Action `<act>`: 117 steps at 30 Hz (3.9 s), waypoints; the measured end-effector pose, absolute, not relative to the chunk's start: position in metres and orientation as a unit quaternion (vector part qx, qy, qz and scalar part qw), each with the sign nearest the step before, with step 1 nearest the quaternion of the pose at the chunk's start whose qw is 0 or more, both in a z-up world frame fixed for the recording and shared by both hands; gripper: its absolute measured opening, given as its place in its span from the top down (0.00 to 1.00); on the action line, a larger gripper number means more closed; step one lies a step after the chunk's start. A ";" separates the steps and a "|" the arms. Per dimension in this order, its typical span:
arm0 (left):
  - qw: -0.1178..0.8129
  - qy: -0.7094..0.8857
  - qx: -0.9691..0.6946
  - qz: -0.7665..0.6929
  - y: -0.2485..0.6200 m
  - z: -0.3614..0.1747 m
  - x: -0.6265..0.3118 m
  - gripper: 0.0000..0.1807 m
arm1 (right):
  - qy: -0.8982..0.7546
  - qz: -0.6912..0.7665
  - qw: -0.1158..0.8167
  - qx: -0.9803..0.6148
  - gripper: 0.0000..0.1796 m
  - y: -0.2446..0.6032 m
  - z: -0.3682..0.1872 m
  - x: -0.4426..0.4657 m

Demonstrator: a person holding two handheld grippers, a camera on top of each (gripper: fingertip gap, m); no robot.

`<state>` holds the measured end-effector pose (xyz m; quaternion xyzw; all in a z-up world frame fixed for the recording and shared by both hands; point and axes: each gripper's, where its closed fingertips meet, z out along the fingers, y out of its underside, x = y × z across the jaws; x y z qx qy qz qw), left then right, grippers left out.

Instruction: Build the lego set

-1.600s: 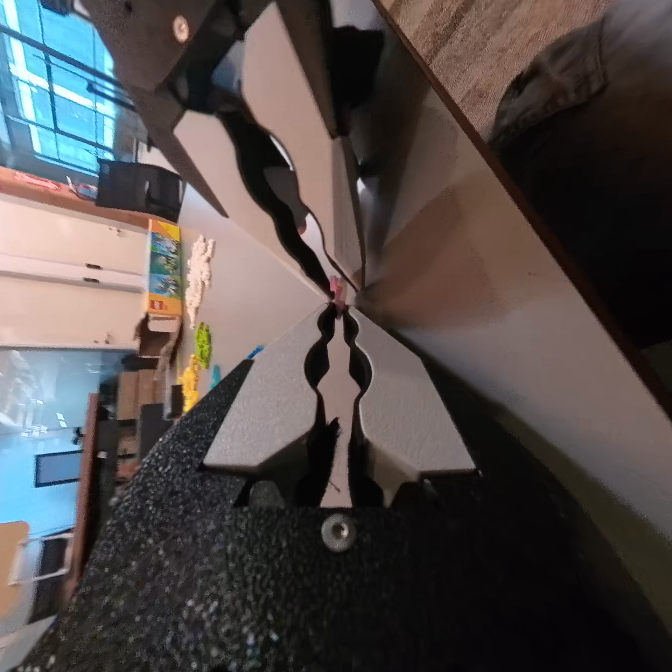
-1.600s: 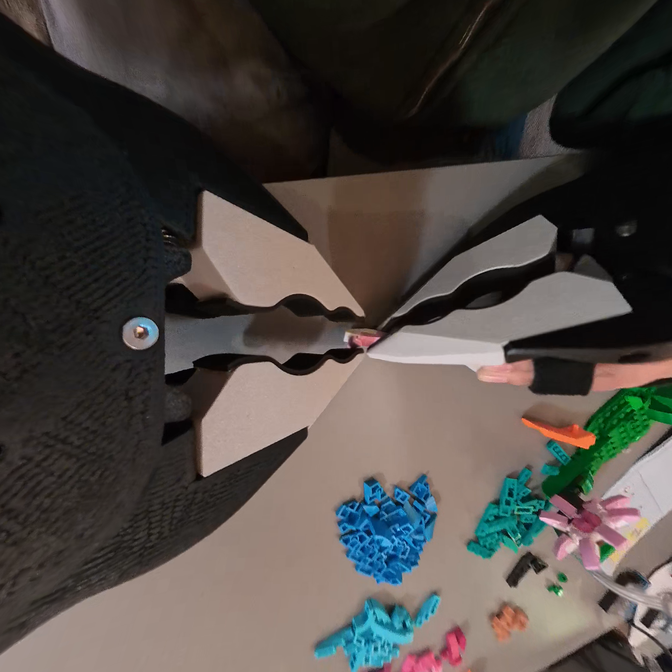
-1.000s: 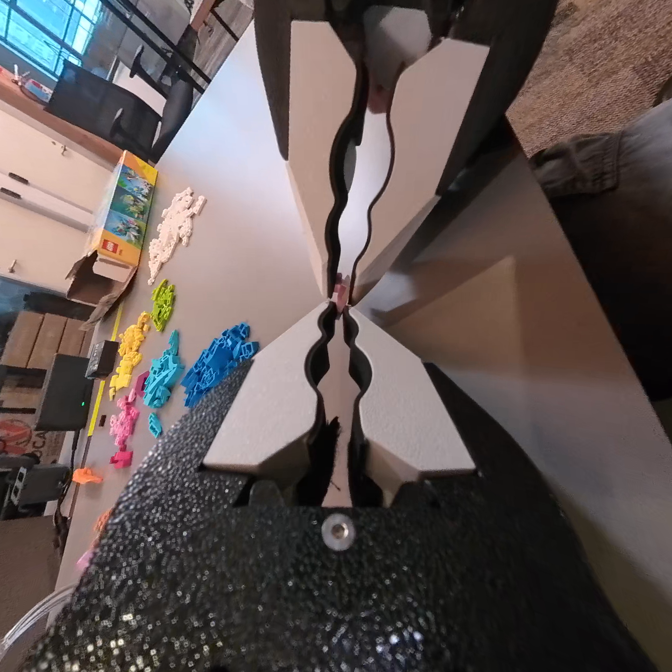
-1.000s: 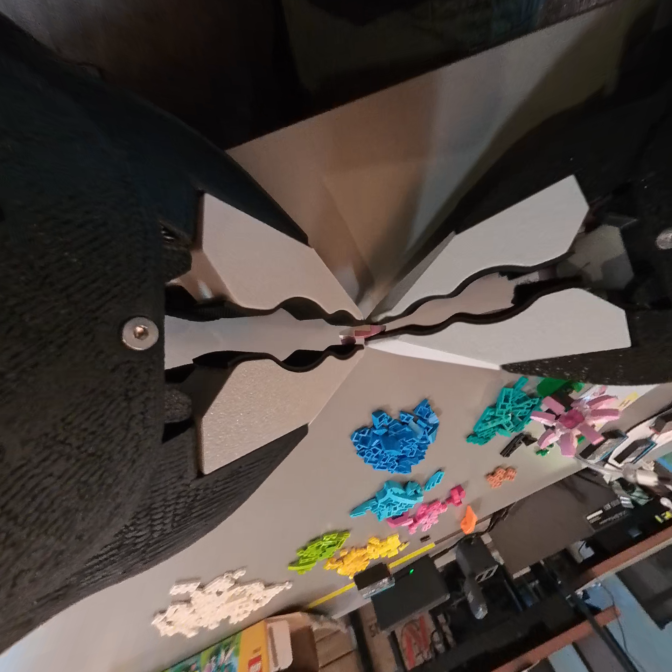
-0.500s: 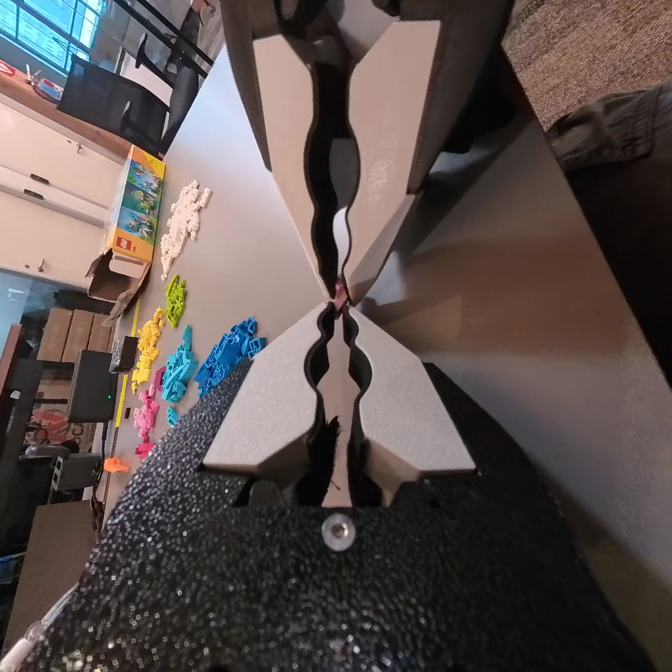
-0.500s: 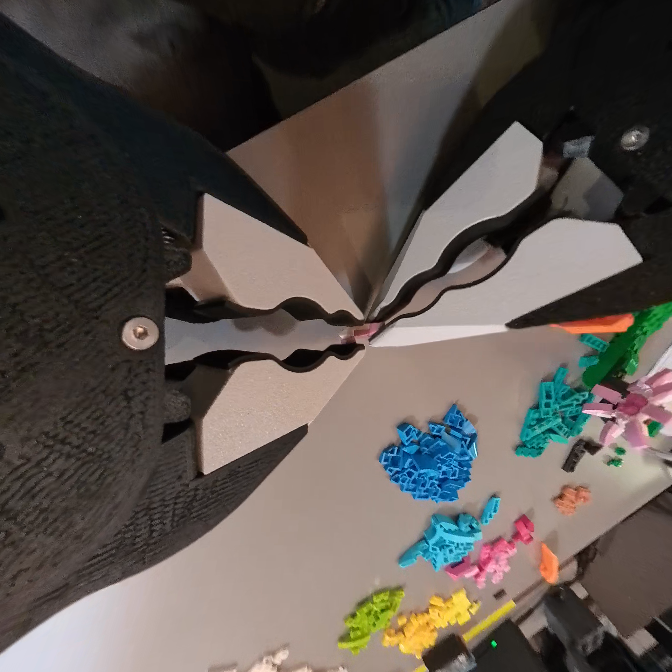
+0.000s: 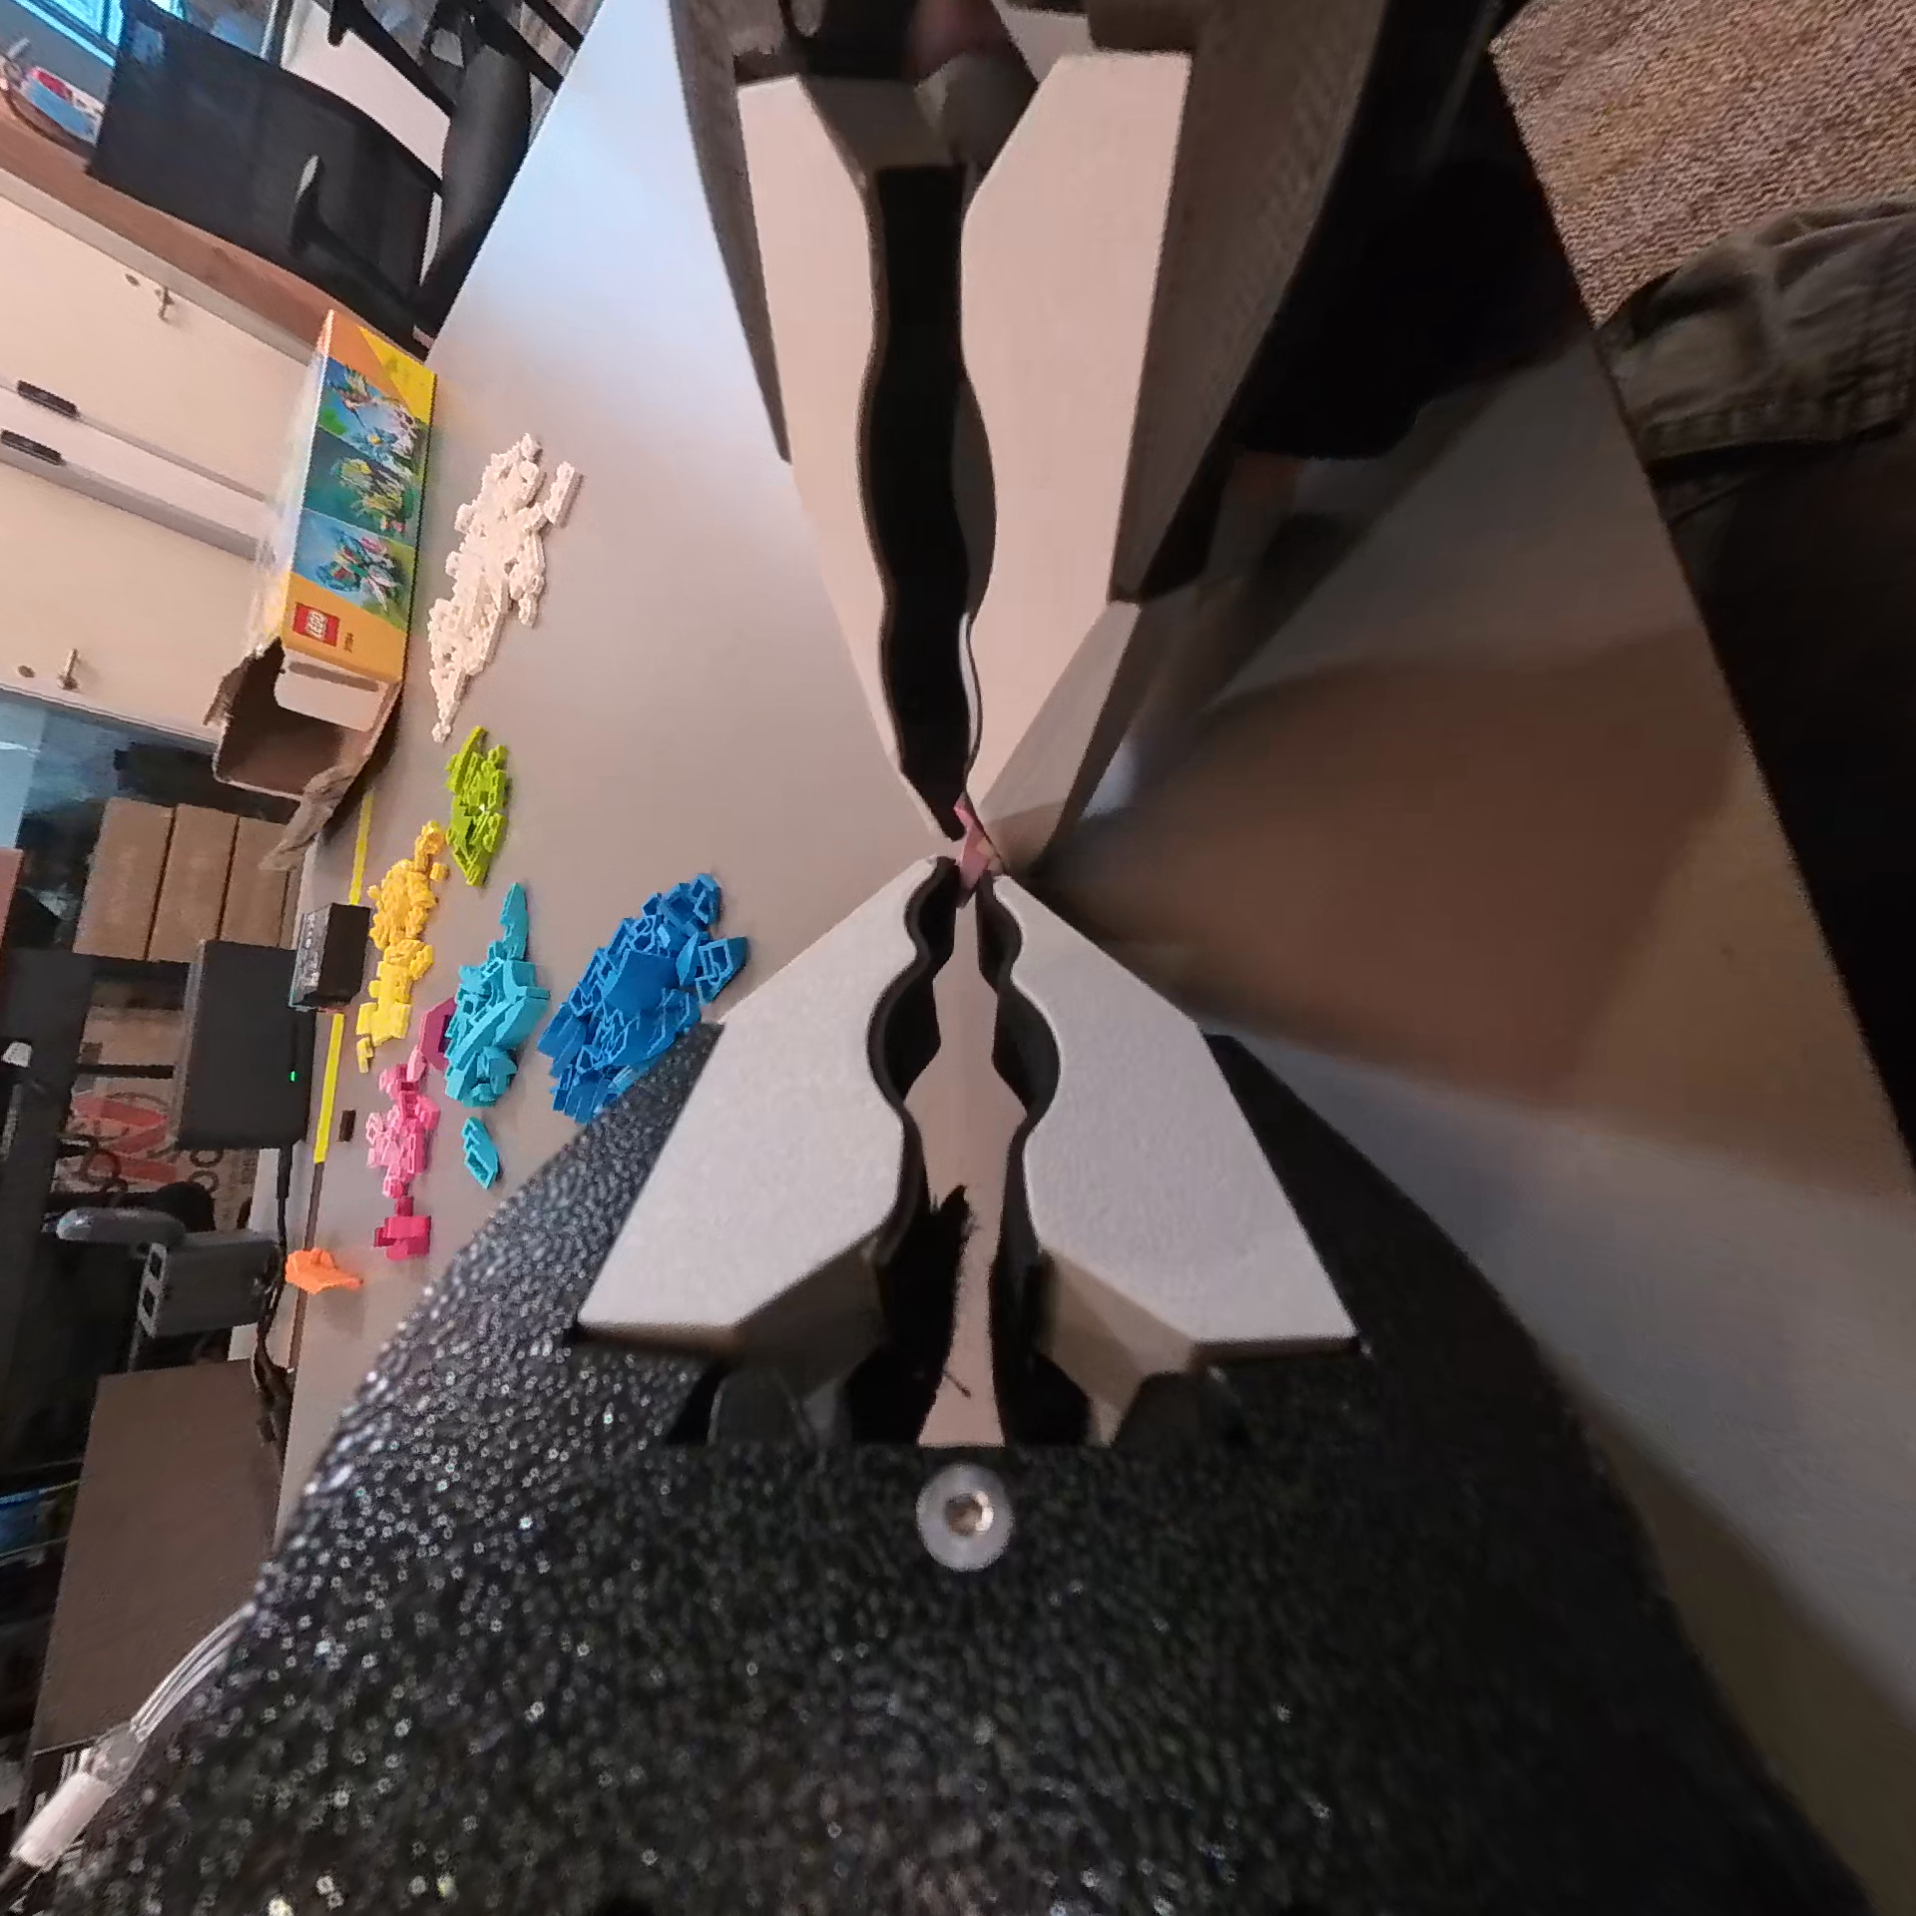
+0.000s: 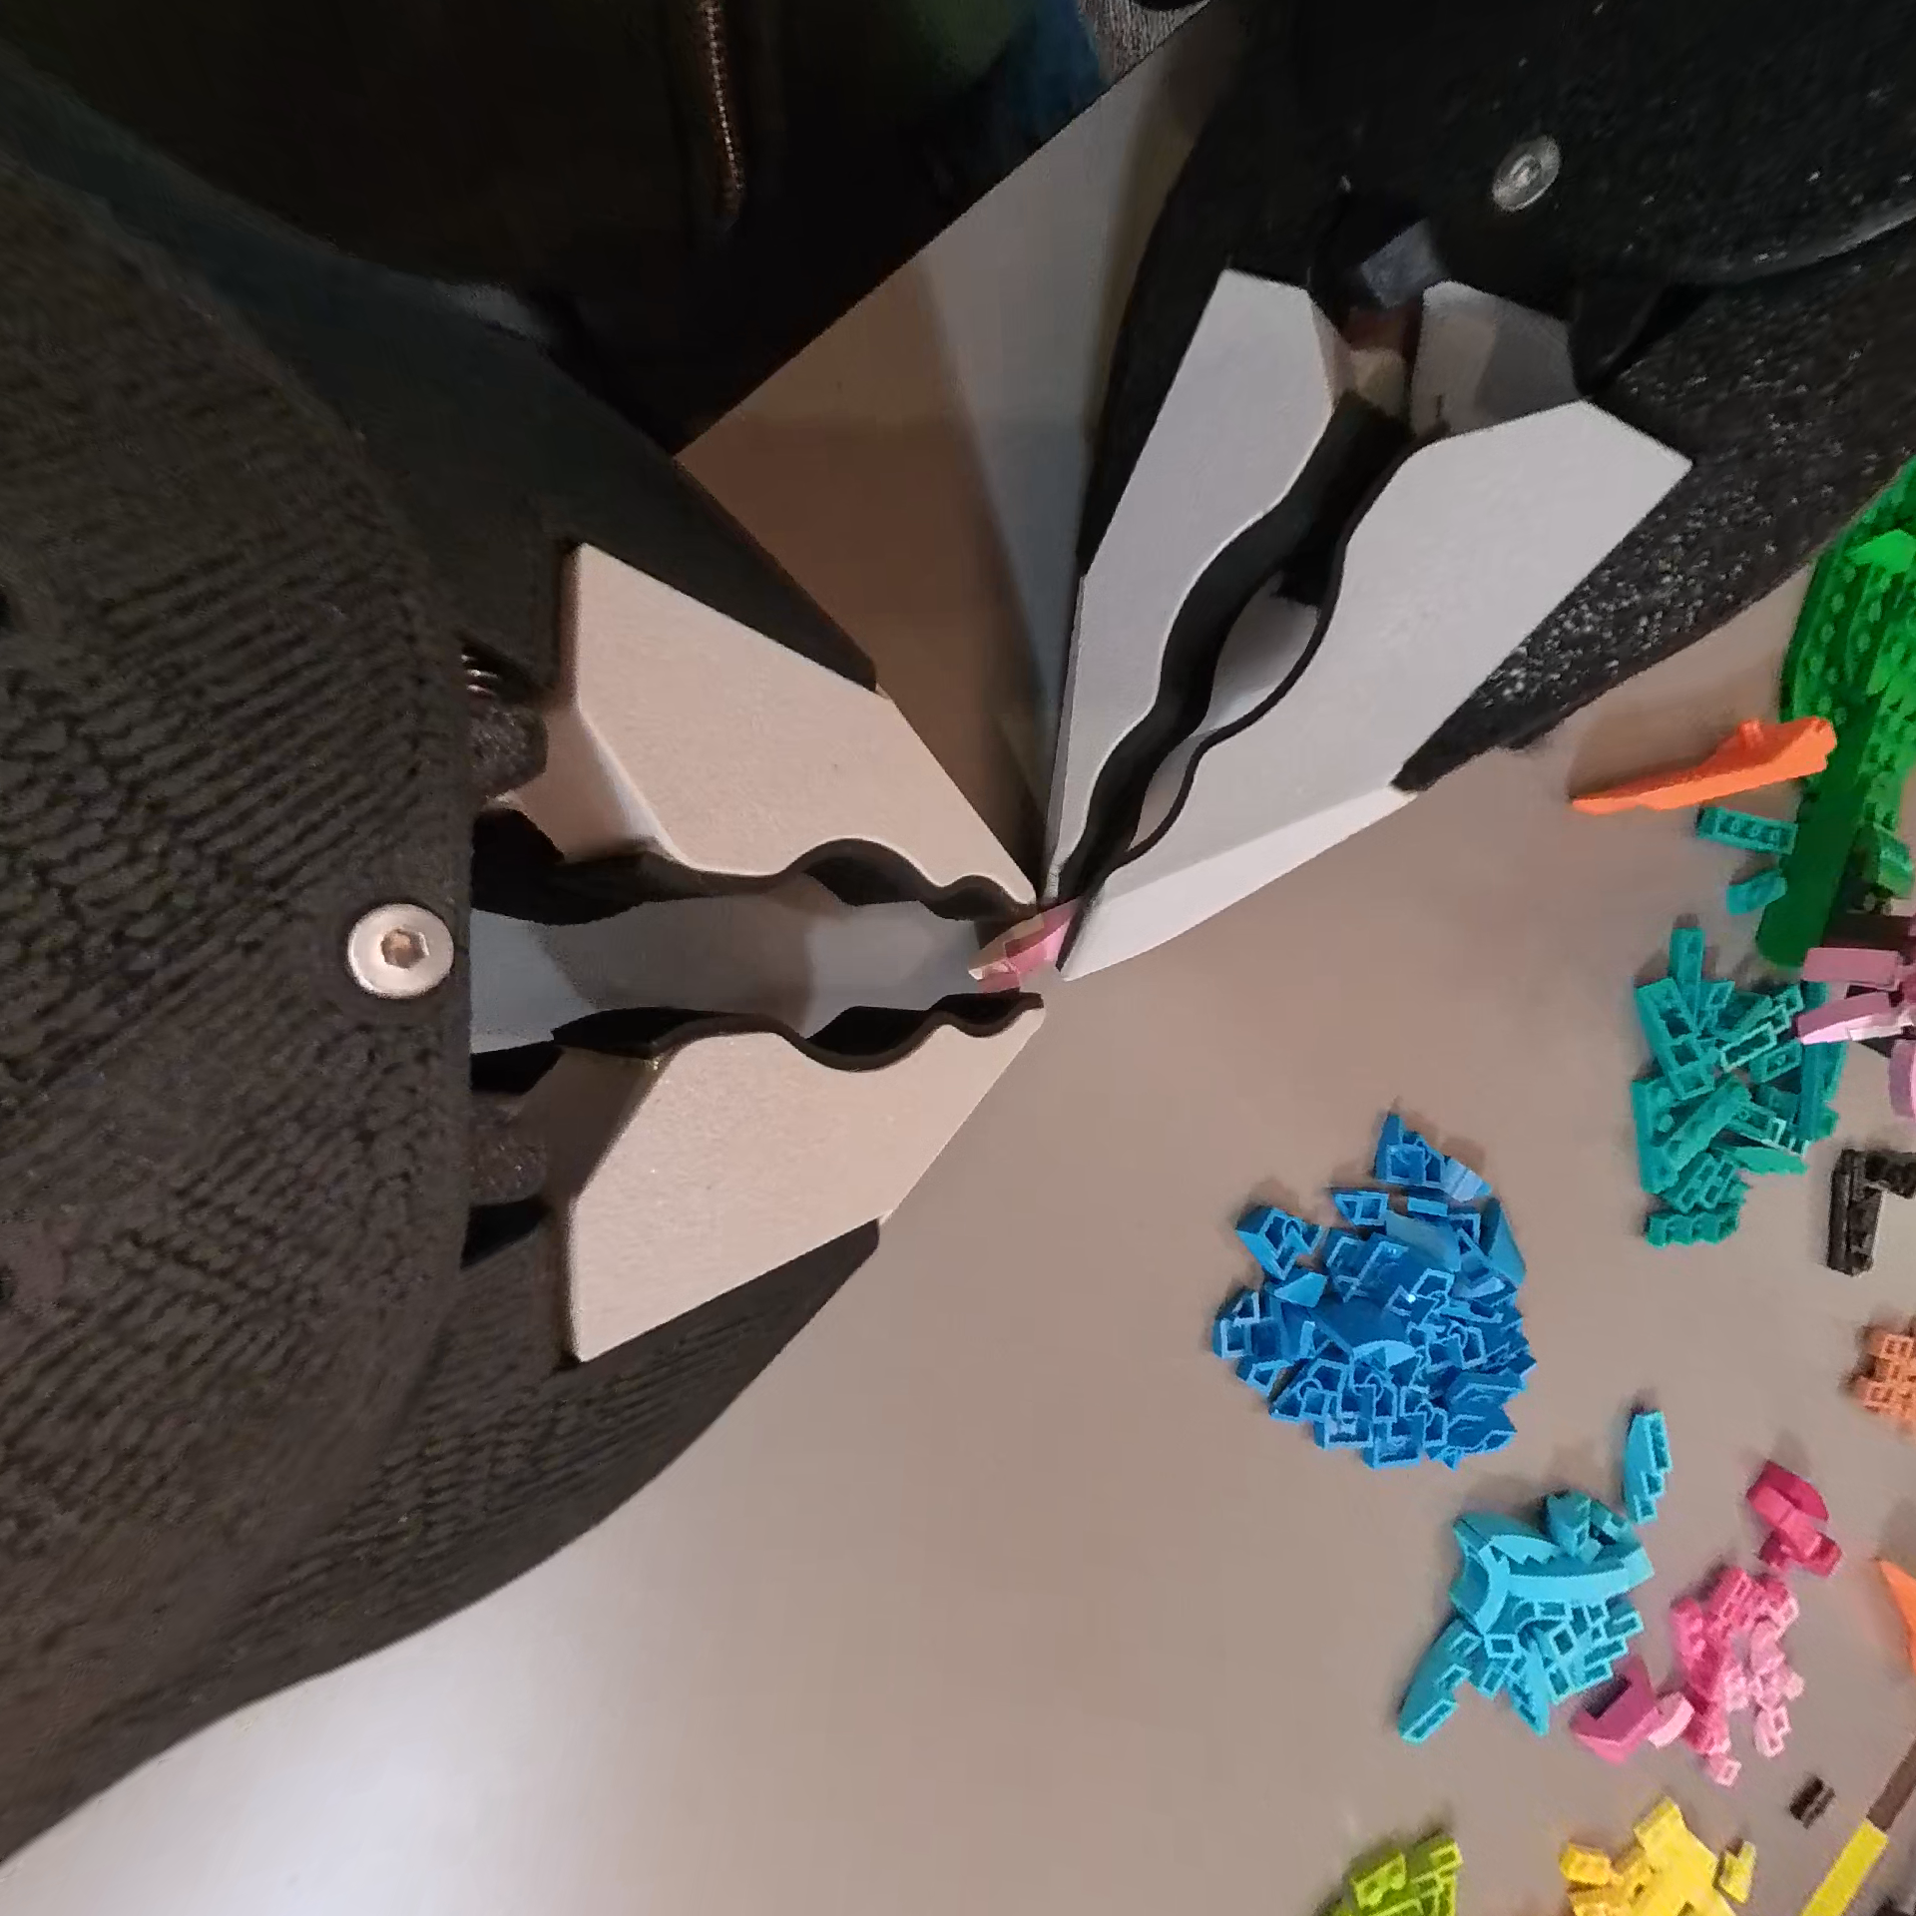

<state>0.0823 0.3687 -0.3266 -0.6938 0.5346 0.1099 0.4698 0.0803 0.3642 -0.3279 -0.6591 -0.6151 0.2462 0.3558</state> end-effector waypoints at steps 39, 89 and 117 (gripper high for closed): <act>0.475 0.571 -0.669 -0.040 0.349 -0.322 0.088 0.96 | -0.736 0.261 0.341 -0.524 0.96 0.344 -0.328 0.083; 0.485 0.528 -0.696 -0.041 0.346 -0.321 0.094 0.99 | -0.661 0.270 0.349 -0.607 0.93 0.346 -0.326 0.091; 0.563 0.564 -0.596 0.101 0.348 -0.292 0.094 0.99 | -0.729 0.132 0.516 -0.430 0.97 0.355 -0.300 0.089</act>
